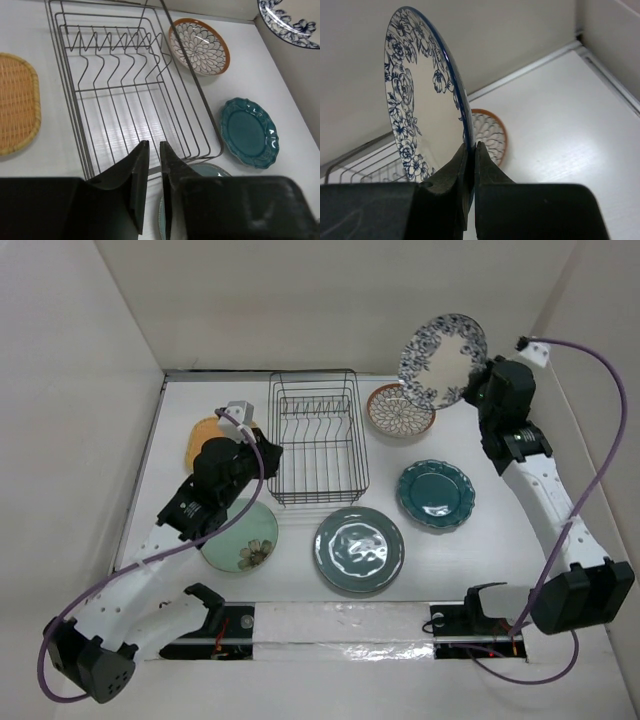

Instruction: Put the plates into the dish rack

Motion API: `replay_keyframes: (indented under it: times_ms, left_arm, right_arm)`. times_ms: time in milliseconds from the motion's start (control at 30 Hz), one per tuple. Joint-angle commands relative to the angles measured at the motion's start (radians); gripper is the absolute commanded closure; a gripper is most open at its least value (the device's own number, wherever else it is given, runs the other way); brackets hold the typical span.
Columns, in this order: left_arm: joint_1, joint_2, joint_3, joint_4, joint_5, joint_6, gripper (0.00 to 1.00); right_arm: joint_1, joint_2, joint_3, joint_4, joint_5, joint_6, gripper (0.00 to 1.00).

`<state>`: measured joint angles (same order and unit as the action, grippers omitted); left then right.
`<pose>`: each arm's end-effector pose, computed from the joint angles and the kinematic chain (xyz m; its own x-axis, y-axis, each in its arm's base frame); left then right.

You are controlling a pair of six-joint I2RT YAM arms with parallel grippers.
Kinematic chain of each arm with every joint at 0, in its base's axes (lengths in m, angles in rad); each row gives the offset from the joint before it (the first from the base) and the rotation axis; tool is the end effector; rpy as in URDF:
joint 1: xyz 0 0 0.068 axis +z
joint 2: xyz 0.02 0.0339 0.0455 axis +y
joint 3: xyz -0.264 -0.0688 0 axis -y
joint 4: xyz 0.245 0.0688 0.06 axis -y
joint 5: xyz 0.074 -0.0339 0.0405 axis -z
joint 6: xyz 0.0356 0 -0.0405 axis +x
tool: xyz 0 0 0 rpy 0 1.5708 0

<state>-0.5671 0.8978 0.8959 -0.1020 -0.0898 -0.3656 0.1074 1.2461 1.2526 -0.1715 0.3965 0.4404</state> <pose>0.1784 -0.1098 0.3681 -0.2461 -0.2654 -0.9322 0.3981 0.8492 -0.3469 0.2856 0.0170 0.4077 -0.0284 0.3924 -0.9193 0.3228 0.8740 0.3631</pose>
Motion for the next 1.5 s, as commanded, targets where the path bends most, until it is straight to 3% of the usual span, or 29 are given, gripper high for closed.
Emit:
replay_keyframes:
  times_ms: [0,67,233,267,300,467,733,1067,1467]
  left_arm:
    - [0.059,0.032,0.027,0.022,-0.01,-0.038,0.91]
    - [0.085,0.074,0.047,0.001,-0.004,-0.055,1.0]
    - [0.222,0.173,0.04,-0.038,0.025,-0.107,1.0]
    - [0.233,0.179,0.034,-0.033,0.019,-0.114,0.86]
    - [0.233,0.187,0.031,-0.038,-0.008,-0.127,0.79]
    - [0.233,0.23,0.005,-0.036,-0.057,-0.171,0.61]
    - [0.233,0.237,-0.009,-0.03,-0.22,-0.223,0.59]
    - [0.185,0.315,-0.054,0.033,-0.114,-0.285,0.57]
    - [0.185,0.383,-0.129,0.156,-0.002,-0.334,0.57]
  right_arm:
    - [0.119,0.042,0.168,0.099,0.035,-0.075,1.0]
    - [0.15,0.103,0.241,0.098,-0.01,-0.078,1.0]
    - [0.228,0.211,0.37,0.076,-0.031,-0.112,1.0]
    - [0.238,0.226,0.416,0.064,-0.025,-0.123,1.0]
    - [0.238,0.264,0.445,0.044,-0.022,-0.141,1.0]
    - [0.31,0.352,0.565,-0.028,0.059,-0.212,1.0]
    - [0.354,0.4,0.622,-0.049,0.076,-0.267,1.0]
    - [0.374,0.478,0.683,-0.077,0.163,-0.344,1.0]
    - [0.469,0.66,0.878,-0.209,0.313,-0.405,1.0]
